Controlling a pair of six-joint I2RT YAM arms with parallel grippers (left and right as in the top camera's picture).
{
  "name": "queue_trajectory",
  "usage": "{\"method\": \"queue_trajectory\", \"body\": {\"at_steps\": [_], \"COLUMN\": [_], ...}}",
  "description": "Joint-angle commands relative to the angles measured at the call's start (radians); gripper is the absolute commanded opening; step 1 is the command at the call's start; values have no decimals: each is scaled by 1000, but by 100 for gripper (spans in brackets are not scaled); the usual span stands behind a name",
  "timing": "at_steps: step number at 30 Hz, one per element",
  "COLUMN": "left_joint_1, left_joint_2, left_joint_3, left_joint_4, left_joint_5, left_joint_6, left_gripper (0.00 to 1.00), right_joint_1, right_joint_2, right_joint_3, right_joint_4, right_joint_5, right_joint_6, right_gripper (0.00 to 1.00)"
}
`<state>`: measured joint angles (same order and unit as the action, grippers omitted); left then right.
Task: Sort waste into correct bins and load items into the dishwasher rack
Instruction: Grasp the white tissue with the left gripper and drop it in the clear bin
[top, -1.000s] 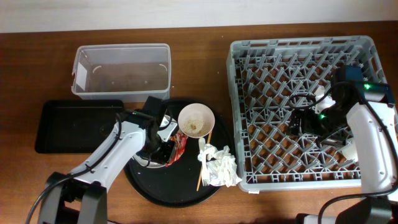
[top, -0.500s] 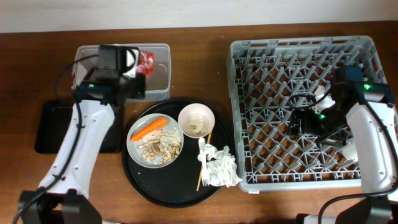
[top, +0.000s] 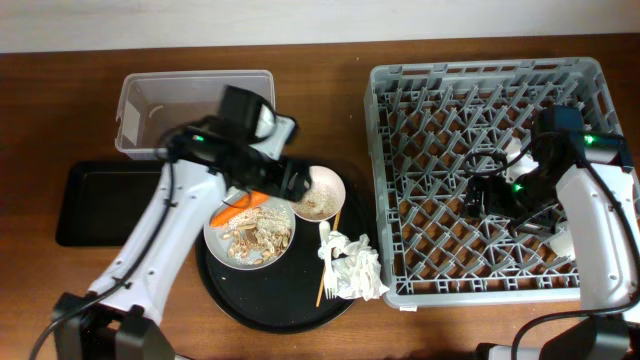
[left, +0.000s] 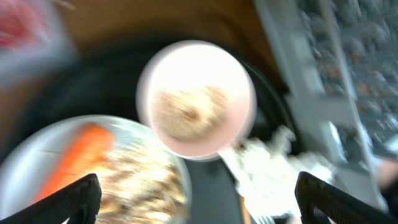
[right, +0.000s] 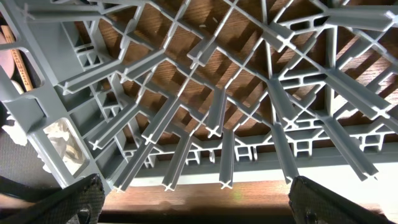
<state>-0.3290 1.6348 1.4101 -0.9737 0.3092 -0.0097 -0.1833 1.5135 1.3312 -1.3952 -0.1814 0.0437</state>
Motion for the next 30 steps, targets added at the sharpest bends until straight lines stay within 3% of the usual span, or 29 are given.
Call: {"method": "queue_trajectory", "body": {"at_steps": [1,4,8,9,10,11,13,15,19,22,24,28,30], "left_joint_1": [-153,-277,-326,-325,-325,-325,-325,-325,-288,-217,-121,128,183], "left_joint_2": [38,109,213,239,250,261,268,268,181,-11,-77,-10,62], "left_joint_3": [-90,-165,-180,-180,-180,-180,-181,-181,-109,-6,-1,-1,-1], "left_joint_4": [-1,20,58,77,84,84,85,77,-23,-52,50,365,459], "left_joint_5": [70,14,8,2,-8,-19,-18,-19,-82,-251,-384,-385,-385], "left_joint_6": [-69,-135,-140,-140,-140,-140,-140,-139,-92,-45,-45,-42,-41], "left_gripper": [99,99,99,82,58,53,19,1,1,0,0,1,1], "right_joint_1": [7,7,7,7,7,7,7,7,7,7,7,7,7], "right_joint_2": [-3,-3,-3,-3,-3,-3,-3,-3,-3,-3,-3,-3,-3], "right_joint_3": [2,2,2,2,2,2,2,2,2,2,2,2,2], "right_joint_4": [-3,-3,-3,-3,-3,-3,-3,-3,-3,-3,-3,-2,5], "right_joint_5": [9,9,9,9,9,9,9,9,9,9,9,9,9], "right_joint_6": [-11,-11,-11,-11,-11,-11,-11,-11,-11,-11,-11,-11,-11], "right_gripper": [98,98,98,98,98,98,98,98,98,98,98,98,98]}}
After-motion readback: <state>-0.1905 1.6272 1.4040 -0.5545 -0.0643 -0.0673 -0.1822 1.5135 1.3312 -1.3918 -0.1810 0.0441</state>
